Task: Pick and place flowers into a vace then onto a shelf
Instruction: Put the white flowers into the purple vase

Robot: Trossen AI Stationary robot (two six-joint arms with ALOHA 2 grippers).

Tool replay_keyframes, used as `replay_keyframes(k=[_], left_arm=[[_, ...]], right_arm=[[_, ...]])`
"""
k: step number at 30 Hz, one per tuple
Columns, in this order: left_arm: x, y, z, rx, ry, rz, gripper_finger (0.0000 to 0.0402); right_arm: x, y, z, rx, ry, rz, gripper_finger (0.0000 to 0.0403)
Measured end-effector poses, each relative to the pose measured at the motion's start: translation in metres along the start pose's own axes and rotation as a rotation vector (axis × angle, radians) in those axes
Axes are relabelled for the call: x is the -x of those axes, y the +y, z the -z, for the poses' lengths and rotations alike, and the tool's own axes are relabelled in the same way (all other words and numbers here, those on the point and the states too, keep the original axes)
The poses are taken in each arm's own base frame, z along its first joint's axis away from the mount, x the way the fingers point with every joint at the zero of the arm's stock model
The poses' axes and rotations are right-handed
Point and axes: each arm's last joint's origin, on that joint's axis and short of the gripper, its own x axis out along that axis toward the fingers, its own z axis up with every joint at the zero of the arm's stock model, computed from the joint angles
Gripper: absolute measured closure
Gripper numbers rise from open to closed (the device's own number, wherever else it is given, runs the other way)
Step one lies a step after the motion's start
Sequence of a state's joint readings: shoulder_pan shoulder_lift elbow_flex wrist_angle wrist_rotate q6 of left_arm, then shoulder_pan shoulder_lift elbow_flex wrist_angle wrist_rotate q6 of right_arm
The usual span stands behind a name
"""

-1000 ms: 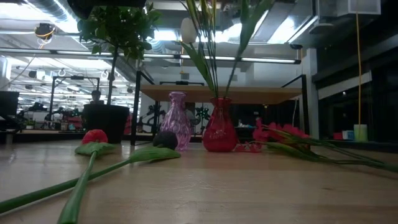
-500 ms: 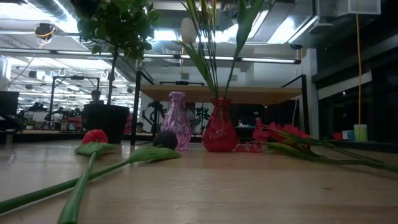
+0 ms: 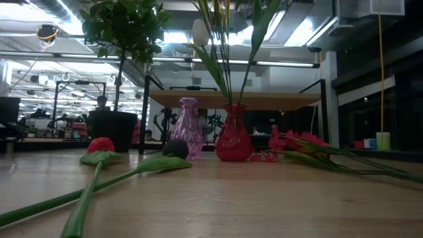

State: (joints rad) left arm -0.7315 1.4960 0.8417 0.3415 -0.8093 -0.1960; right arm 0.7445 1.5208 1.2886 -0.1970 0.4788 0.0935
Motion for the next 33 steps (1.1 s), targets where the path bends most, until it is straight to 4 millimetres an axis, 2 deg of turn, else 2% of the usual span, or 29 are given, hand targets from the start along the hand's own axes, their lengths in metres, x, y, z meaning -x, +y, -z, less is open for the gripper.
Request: replay_keyframes(k=[4,7,13,20,23,26,33], left_arm=[[0.000,-0.001,-0.003,0.022,-0.020,0.013,0.0384],[0.000,-0.002,-0.005,0.028,-0.036,0.049,0.0367],[-0.002,-0.002,-0.019,0.025,-0.138,0.101,0.0315],[-0.013,0.013,-0.032,0.089,-0.229,0.106,0.0257],[-0.022,0.017,-0.034,0.102,-0.274,0.106,0.0248],[-0.032,0.016,-0.032,0.072,-0.332,0.177,0.0247],[-0.050,0.006,-0.041,-0.024,-0.390,0.207,0.0248]], right_arm=[[-0.009,-0.020,0.011,0.044,-0.106,0.013,0.0403],[-0.012,-0.028,0.017,0.090,-0.204,-0.038,0.0403],[-0.019,-0.046,0.024,0.160,-0.403,-0.123,0.0403],[-0.023,-0.065,0.031,0.165,-0.523,-0.209,0.0403],[-0.023,-0.068,0.035,0.170,-0.543,-0.203,0.0403],[-0.026,-0.070,0.035,0.180,-0.572,-0.216,0.0403],[-0.029,-0.077,0.035,0.175,-0.584,-0.215,0.0403]])
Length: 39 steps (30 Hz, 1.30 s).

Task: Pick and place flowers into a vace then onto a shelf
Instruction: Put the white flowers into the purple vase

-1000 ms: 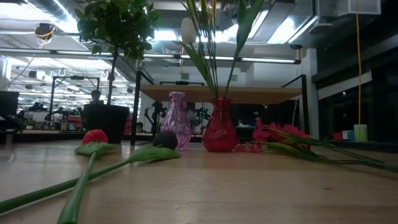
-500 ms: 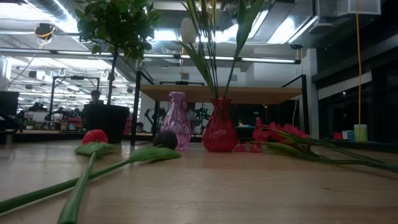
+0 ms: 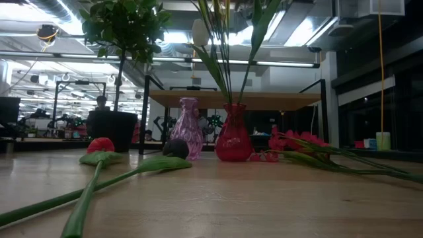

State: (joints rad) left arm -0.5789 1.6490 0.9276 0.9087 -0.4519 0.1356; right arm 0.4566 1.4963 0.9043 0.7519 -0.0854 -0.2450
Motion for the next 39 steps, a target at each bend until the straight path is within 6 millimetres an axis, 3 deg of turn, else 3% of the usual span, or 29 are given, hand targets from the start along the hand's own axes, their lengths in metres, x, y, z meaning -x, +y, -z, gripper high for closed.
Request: replay_keyframes(k=[8,21,39], left_arm=[[-0.027,0.009,0.001,-0.030,0.024,-0.008,0.0247],[-0.033,0.021,0.000,0.019,0.002,0.104,0.0257],[-0.036,0.028,-0.001,-0.022,-0.019,0.139,0.0348]], right_arm=[[0.000,-0.001,-0.001,0.001,-0.016,-0.001,0.0403],[0.000,-0.001,0.000,-0.001,-0.005,-0.003,0.0403],[0.000,0.000,0.002,-0.002,0.019,-0.005,0.0403]])
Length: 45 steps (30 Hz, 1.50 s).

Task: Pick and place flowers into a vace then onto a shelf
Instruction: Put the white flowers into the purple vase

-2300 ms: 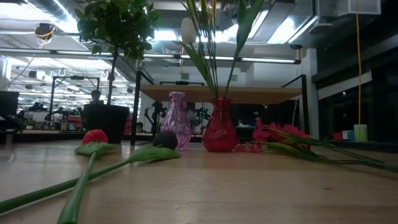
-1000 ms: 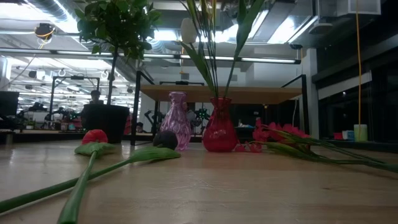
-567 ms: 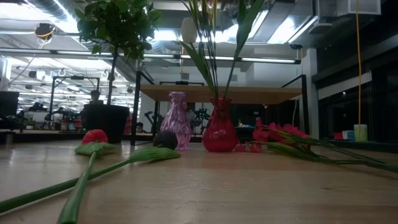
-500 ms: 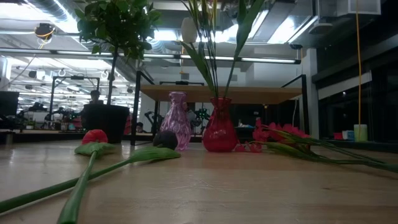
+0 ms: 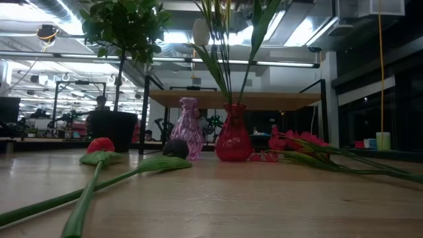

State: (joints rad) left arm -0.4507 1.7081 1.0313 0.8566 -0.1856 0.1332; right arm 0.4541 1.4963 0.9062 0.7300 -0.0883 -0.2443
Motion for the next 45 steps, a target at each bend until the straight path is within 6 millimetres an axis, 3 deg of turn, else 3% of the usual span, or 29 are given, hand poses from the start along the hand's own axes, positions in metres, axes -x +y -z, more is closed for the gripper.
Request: replay_keyframes(k=[5,13,26,30,39,45], left_arm=[[0.000,0.000,0.000,-0.027,0.002,0.002,0.0389],[0.003,-0.007,-0.002,-0.031,0.022,-0.038,0.0393],[0.025,-0.039,-0.031,-0.156,0.077,-0.238,0.0397],[0.032,-0.044,-0.038,-0.150,0.103,-0.252,0.0398],[0.036,-0.039,-0.050,-0.172,0.077,-0.263,0.0397],[0.035,-0.029,-0.052,-0.200,0.079,-0.289,0.0397]], right_arm=[[0.000,0.000,0.000,-0.001,0.005,-0.002,0.0396],[0.000,0.000,0.001,-0.026,0.009,-0.002,0.0373],[0.015,0.001,-0.020,-0.031,0.027,-0.021,0.0309],[0.023,0.005,-0.027,-0.053,0.077,-0.039,0.0320],[0.027,0.017,-0.030,-0.041,0.117,-0.050,0.0394],[0.027,0.017,-0.028,-0.039,0.138,-0.035,0.0390]])
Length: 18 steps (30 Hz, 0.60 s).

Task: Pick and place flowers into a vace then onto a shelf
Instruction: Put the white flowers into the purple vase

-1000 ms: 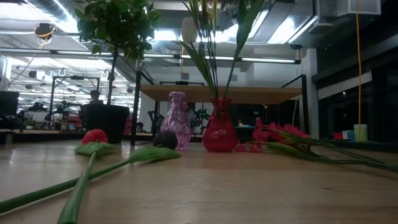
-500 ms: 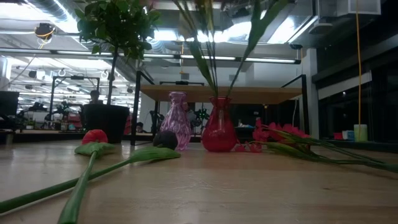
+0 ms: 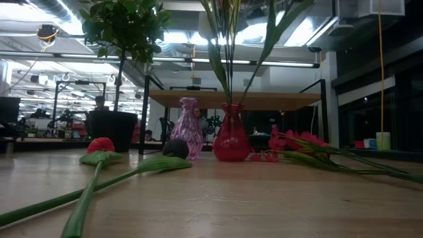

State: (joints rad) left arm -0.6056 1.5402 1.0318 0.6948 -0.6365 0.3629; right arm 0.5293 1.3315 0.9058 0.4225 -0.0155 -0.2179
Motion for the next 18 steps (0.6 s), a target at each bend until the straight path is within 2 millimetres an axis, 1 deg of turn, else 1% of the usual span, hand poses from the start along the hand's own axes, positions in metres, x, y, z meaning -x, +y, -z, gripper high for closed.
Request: replay_keyframes(k=[7,14,18], left_arm=[[0.005,0.007,-0.009,-0.020,-0.010,-0.006,0.0396],[0.014,0.021,-0.027,-0.065,-0.040,-0.044,0.0396],[0.023,0.027,-0.034,-0.067,-0.015,-0.038,0.0396]], right_arm=[[0.000,0.000,0.003,0.000,0.037,-0.002,0.0400],[0.000,0.001,0.005,0.000,0.048,-0.004,0.0392],[0.000,0.001,0.005,-0.001,0.052,-0.005,0.0392]])
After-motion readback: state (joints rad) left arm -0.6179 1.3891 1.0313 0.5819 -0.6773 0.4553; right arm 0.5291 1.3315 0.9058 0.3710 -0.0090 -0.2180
